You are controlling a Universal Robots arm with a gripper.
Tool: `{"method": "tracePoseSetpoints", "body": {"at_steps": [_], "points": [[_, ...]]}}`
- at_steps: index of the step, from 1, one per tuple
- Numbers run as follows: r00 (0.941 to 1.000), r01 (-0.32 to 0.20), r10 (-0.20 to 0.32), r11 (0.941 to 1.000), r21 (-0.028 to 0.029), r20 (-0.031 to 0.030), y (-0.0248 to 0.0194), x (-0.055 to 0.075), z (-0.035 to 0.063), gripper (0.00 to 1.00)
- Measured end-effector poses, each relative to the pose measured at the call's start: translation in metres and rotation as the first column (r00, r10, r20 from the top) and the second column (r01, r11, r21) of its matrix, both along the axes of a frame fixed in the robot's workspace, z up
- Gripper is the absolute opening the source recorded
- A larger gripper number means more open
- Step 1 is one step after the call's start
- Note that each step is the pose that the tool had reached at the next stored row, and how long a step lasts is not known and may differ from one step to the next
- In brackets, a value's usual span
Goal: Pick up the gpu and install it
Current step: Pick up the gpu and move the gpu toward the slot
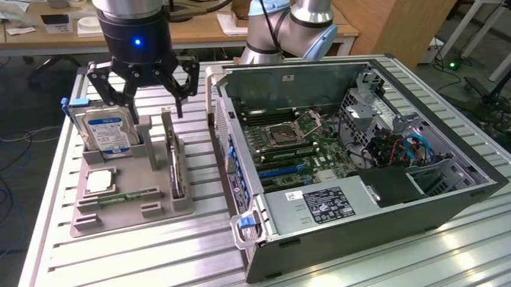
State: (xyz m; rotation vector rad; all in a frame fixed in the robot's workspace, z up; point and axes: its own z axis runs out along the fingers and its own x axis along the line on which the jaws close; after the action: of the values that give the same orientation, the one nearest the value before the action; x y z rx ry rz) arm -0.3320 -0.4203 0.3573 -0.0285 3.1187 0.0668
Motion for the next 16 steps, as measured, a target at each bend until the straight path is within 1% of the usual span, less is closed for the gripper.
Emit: {"method": "tracePoseSetpoints", "body": {"at_steps": [10,16], "points": [[1.0000,0.000,0.000,1.0000,-0.0001,0.0004,0.0000,0.0000,-0.0068,0.72],[1.0000,0.000,0.000,1.0000,-0.0014,0.0004,0.0000,0.0000,-0.0107,0.72]]}}
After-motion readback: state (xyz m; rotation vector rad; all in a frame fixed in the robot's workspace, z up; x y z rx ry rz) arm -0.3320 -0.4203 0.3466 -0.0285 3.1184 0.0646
